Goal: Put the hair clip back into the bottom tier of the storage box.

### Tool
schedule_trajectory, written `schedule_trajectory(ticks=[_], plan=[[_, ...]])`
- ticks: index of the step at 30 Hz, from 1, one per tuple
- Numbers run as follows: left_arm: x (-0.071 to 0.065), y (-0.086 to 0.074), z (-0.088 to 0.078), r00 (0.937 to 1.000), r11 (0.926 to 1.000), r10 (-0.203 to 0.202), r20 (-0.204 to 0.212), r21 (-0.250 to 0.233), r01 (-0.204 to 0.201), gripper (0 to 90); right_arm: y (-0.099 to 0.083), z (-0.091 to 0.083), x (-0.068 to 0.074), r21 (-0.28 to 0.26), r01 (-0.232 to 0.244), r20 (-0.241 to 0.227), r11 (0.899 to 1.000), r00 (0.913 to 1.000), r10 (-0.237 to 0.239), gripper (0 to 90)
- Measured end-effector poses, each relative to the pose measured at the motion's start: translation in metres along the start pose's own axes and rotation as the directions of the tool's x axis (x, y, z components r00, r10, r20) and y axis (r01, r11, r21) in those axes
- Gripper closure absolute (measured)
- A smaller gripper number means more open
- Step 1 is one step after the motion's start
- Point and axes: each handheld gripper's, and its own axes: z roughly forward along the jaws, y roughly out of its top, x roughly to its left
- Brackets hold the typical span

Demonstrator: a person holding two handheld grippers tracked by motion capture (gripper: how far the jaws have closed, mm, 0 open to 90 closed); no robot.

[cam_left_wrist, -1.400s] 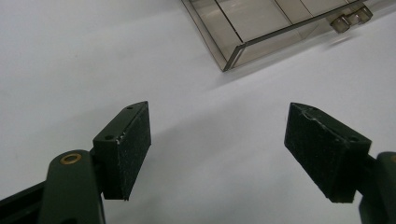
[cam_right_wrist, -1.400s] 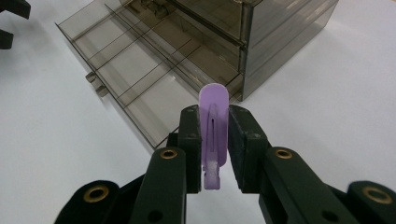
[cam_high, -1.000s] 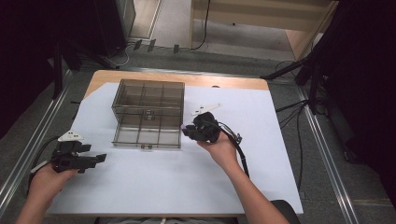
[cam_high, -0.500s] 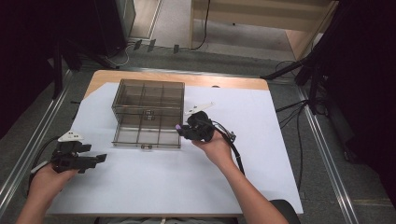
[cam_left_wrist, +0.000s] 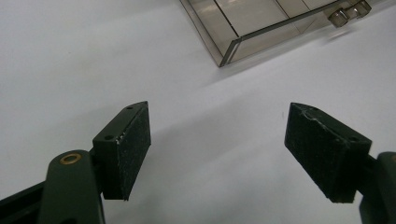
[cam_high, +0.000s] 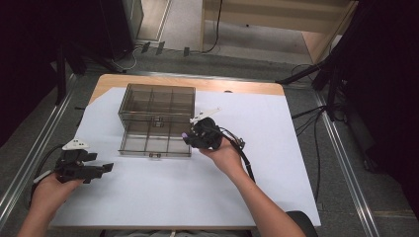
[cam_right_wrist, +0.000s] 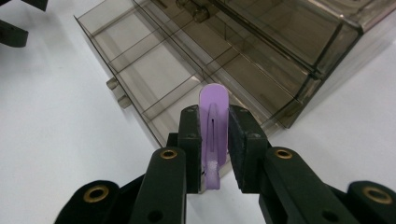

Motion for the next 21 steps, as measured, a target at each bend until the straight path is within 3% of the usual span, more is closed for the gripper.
schedule_trajectory(ticks=[9, 21], plan=[[0.001, 0.0, 0.0, 1.0, 1.0, 0.0, 0.005, 0.004, 0.0, 23.3, 0.007, 0.014, 0.005, 0.041, 0.016, -0.018, 0.999, 0.9997, -0.015, 77.3], [0.0, 0.0, 0.0, 1.0, 1.0, 0.003, 0.001, 0.005, -0.003, 23.3, 0.008, 0.03, 0.007, 0.097, 0.027, -0.008, 0.995, 0.9996, -0.026, 77.2]])
